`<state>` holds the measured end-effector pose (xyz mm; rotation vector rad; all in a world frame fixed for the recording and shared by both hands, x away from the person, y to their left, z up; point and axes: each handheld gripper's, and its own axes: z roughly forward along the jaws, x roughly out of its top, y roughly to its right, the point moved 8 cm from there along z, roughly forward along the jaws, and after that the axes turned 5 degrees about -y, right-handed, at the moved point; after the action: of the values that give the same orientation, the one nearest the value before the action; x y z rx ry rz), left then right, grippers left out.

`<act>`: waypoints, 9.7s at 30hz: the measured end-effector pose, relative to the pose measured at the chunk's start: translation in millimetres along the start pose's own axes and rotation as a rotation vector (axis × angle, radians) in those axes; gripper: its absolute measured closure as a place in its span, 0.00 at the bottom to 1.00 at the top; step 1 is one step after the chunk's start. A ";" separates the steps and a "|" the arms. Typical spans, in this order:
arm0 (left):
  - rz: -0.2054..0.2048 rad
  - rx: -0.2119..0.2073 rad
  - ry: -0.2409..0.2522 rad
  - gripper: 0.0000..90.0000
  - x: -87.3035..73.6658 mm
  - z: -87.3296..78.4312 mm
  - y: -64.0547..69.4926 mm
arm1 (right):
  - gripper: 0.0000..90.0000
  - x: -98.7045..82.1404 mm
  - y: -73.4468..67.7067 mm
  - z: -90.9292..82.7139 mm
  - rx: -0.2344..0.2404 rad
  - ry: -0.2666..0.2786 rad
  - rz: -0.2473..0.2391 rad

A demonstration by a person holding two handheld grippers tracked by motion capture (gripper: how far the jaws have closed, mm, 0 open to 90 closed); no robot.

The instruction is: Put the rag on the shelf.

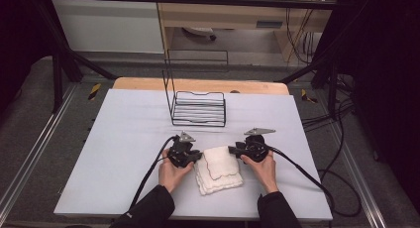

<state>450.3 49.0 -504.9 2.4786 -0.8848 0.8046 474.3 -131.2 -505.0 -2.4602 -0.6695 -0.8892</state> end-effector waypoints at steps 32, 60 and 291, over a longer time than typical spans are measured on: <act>-0.073 -0.094 0.136 0.93 10.5 -25.6 3.2 | 0.94 9.8 -22.5 -26.9 0.066 0.055 -0.022; 0.011 -0.084 0.300 0.94 34.4 -70.1 29.5 | 0.94 22.1 -42.6 -87.0 0.039 0.239 -0.098; 0.099 0.076 0.661 0.94 217.4 -211.0 -75.0 | 0.94 268.2 -71.2 -124.4 -0.126 0.585 -0.215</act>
<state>557.6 116.8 -219.8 2.0086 -0.7318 1.5845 557.2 -65.3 -219.9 -2.0810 -0.6771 -1.6847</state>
